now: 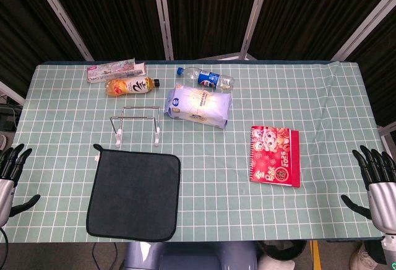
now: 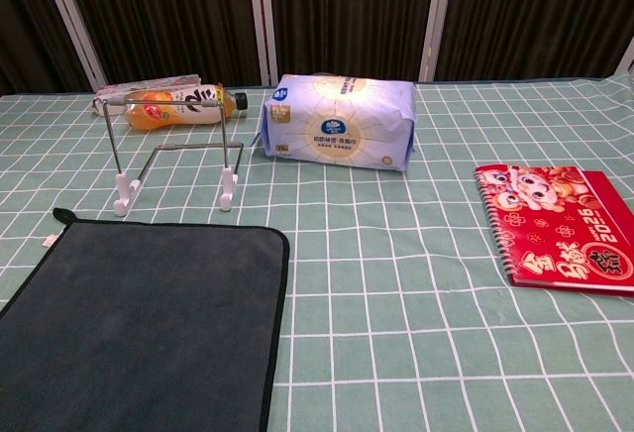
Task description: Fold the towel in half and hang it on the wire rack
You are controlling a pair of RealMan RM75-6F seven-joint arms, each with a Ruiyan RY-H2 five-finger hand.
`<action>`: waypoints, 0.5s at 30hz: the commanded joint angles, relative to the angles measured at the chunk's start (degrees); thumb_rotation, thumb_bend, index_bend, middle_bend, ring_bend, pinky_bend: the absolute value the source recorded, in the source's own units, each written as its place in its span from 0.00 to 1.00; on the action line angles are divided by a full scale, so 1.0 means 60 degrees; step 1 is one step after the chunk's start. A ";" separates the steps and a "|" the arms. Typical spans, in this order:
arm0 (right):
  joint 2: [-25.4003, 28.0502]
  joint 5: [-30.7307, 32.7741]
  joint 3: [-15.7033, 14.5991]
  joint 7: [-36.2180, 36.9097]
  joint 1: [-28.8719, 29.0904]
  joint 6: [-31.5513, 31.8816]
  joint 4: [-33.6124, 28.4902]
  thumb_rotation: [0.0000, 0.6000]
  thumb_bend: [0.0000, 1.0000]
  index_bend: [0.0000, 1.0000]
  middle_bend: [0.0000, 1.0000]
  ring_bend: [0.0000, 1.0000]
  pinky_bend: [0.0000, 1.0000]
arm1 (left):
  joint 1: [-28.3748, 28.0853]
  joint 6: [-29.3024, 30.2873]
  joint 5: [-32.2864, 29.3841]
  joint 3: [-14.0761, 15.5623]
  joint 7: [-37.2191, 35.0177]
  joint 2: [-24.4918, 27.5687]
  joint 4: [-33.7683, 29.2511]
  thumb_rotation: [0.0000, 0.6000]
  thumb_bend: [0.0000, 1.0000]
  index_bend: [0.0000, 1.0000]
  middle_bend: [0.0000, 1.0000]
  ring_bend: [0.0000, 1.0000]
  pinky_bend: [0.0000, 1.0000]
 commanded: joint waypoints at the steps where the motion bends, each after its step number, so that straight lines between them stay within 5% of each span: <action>1: 0.0003 0.0003 -0.0002 -0.0004 0.0000 -0.0004 -0.0005 1.00 0.00 0.00 0.00 0.00 0.00 | -0.0006 -0.0008 0.0018 0.0005 -0.0009 -0.0008 0.0022 1.00 0.00 0.00 0.00 0.00 0.00; 8: 0.0054 0.0055 0.0029 -0.0038 0.0016 -0.0032 -0.0114 1.00 0.00 0.00 0.00 0.00 0.00 | -0.0438 -0.0591 0.0424 0.0069 -0.0140 0.0011 0.0064 1.00 0.00 0.00 0.00 0.00 0.00; 15: 0.0070 0.0452 0.0153 -0.0293 0.0073 -0.0246 -0.0238 1.00 0.00 0.00 0.00 0.00 0.00 | -0.2575 -0.2500 0.2460 -0.0145 -0.0201 -0.0387 0.0603 1.00 0.03 0.01 0.00 0.00 0.00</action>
